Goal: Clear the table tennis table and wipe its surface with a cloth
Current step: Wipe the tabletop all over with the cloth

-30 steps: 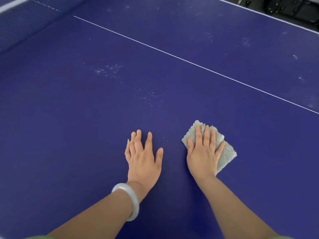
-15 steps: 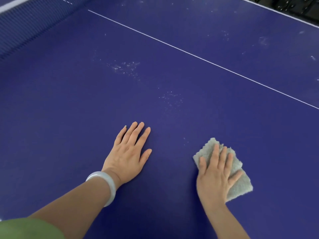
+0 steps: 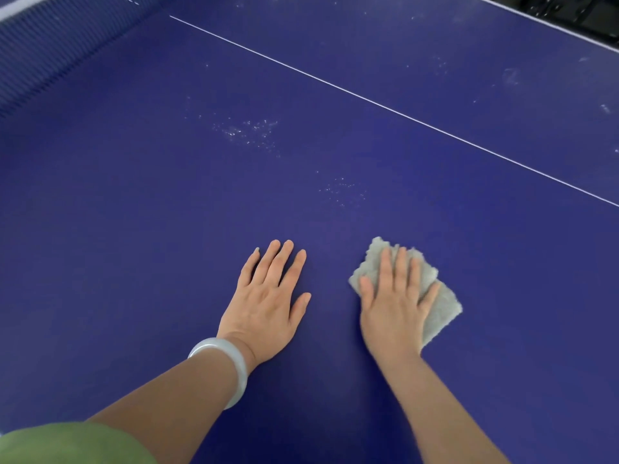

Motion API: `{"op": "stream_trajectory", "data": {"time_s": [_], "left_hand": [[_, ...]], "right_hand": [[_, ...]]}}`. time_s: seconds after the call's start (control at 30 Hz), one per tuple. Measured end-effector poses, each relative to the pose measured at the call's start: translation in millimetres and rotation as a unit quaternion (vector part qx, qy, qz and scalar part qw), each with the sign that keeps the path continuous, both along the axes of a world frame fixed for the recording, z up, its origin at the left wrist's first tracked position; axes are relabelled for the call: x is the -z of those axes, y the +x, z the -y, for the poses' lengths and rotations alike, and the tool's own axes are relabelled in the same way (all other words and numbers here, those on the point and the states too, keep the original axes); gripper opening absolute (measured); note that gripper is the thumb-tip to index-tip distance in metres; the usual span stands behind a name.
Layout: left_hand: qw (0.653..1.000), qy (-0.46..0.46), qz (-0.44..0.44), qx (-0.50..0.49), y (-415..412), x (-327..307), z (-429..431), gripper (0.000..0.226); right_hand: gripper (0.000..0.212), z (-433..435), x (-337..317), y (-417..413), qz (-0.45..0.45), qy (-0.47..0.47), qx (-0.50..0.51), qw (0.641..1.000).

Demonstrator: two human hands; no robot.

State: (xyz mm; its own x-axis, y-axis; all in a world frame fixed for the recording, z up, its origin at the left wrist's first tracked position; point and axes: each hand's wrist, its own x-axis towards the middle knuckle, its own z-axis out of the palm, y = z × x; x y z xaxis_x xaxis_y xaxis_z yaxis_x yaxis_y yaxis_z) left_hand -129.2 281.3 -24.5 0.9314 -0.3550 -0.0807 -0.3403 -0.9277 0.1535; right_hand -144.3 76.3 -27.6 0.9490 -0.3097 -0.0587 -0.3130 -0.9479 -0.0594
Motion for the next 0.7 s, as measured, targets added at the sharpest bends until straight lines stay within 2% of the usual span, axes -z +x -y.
{"op": "stream_trajectory", "data": {"time_s": [0.1, 0.17, 0.23, 0.33, 0.43, 0.5, 0.6, 0.7], "left_hand": [[1.0, 0.001, -0.001, 0.002, -0.1, -0.5, -0.2, 0.064], [1.0, 0.005, 0.002, 0.002, 0.0, 0.1, -0.5, 0.065], [1.0, 0.008, 0.002, 0.001, 0.6, 0.5, -0.8, 0.065], [1.0, 0.012, 0.004, 0.001, 1.0, 1.5, -0.9, 0.065], [1.0, 0.008, 0.006, 0.001, 0.8, 1.5, -0.3, 0.065], [1.0, 0.009, 0.002, 0.004, 0.0, 1.0, -0.2, 0.066], [1.0, 0.015, 0.0, 0.003, -0.4, 0.7, -0.1, 0.067], [1.0, 0.017, 0.003, 0.004, -0.4, 0.9, -0.3, 0.068]], "right_hand": [[0.064, -24.5, 3.7, 10.9, -0.016, -0.004, -0.149, 0.989], [0.06, 2.1, 0.5, 39.3, -0.026, 0.013, -0.18, 0.983], [0.058, 46.9, -2.7, 60.4, -0.033, 0.027, -0.103, 0.994], [0.057, 93.9, -11.9, 48.0, -0.043, 0.089, 0.093, 0.991], [0.06, 70.9, -8.7, -2.1, -0.031, 0.115, 0.156, 0.981], [0.059, 24.3, -4.5, -37.1, -0.01, 0.084, 0.116, 0.99], [0.061, -32.8, 0.0, -64.3, 0.003, 0.032, -0.008, 0.999], [0.061, -7.8, 0.0, -37.4, -0.016, -0.008, -0.093, 0.996]]}}
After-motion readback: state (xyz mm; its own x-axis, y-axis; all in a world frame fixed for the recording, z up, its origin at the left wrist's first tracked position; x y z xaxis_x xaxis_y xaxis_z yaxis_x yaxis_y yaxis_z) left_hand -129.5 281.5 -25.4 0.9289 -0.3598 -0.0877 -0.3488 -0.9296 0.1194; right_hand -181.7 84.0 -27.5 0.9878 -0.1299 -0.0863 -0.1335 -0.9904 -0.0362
